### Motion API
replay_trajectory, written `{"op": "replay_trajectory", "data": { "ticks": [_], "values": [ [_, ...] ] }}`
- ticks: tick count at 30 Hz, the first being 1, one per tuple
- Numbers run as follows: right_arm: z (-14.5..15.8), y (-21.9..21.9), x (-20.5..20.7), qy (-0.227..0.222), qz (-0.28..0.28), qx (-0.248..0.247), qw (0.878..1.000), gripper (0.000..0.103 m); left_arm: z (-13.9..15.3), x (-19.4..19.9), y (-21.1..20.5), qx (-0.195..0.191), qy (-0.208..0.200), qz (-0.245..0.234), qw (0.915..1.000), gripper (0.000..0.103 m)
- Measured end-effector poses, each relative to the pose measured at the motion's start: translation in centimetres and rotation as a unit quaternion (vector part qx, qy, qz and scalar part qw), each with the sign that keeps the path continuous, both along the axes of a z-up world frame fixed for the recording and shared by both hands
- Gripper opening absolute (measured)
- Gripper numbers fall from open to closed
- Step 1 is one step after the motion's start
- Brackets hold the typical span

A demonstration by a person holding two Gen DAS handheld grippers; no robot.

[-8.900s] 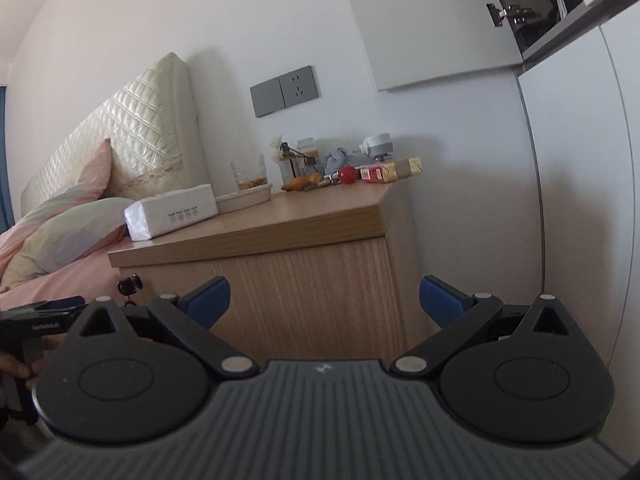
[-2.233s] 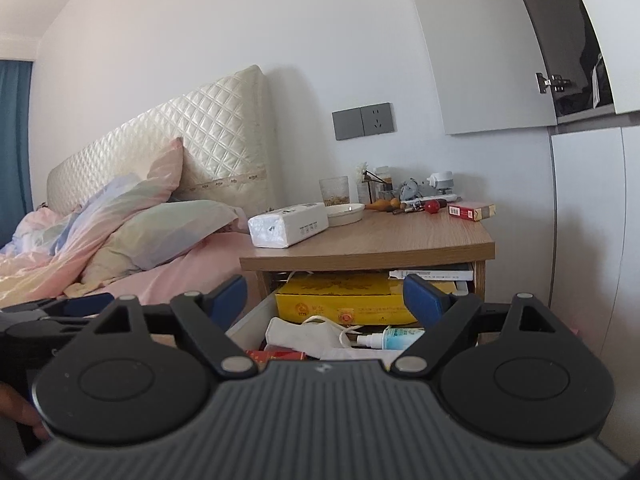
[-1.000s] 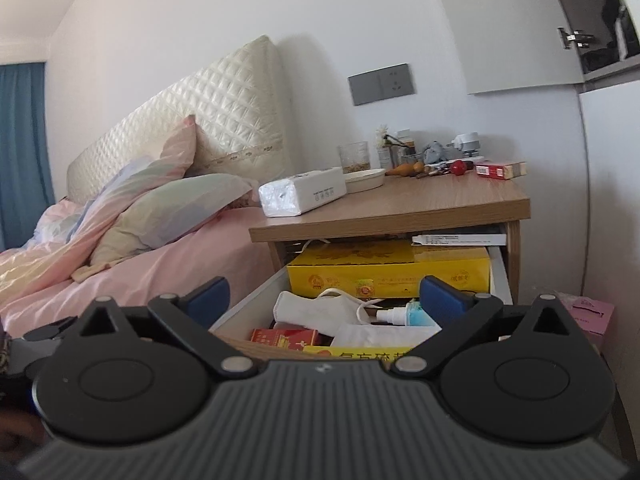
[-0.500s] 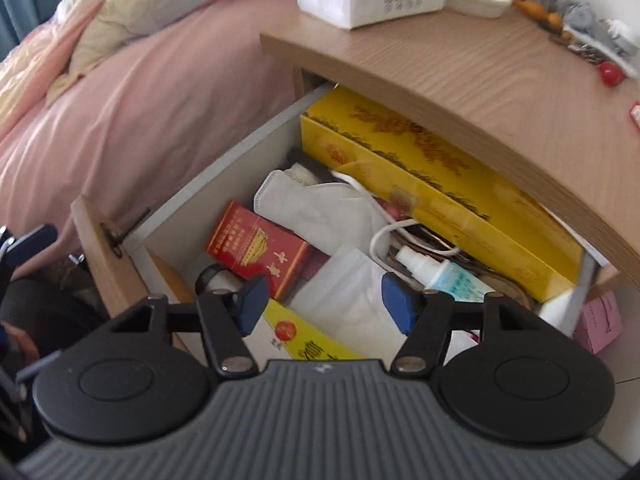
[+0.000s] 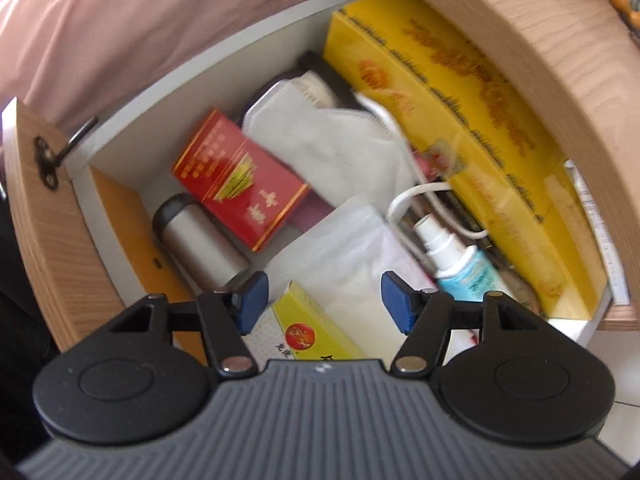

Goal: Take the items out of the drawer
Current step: 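Lower the right tool into the drawer and grasp the white-yellow medicine box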

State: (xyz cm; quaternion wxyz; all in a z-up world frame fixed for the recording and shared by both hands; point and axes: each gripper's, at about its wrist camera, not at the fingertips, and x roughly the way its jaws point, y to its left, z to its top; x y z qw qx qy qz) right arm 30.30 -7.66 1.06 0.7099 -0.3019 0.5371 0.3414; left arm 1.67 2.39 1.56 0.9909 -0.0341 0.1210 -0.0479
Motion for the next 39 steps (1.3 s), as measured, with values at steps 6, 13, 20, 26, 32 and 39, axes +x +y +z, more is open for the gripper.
{"op": "replay_trajectory", "data": {
  "ticks": [6,13,20,26,32,39],
  "values": [
    [2.3,-1.3,1.1,-0.023,-0.020,0.023,0.999,0.065,0.0,-0.1,-0.3,0.003,-0.001,-0.003,1.0000,0.102],
    [4.9,-2.8,2.2,-0.086,-0.039,0.045,0.995,0.065,0.0,-0.1,-0.4,0.003,-0.001,-0.003,1.0000,0.102],
    [5.7,-4.1,0.5,-0.069,0.007,0.064,0.996,0.072,0.1,-0.1,-0.6,0.005,-0.002,-0.002,1.0000,0.102],
    [4.8,-5.8,-1.4,-0.050,0.029,0.069,0.996,0.083,0.1,-0.1,-0.8,0.009,-0.006,-0.001,0.9999,0.102],
    [2.8,-7.2,-2.4,-0.021,0.029,0.060,0.998,0.083,0.2,-0.2,-1.0,0.012,-0.008,-0.001,0.9999,0.102],
    [1.6,-7.7,-2.5,0.012,0.025,0.062,0.998,0.082,0.2,-0.3,-1.0,0.016,-0.013,-0.003,0.9998,0.102]
  ]
}}
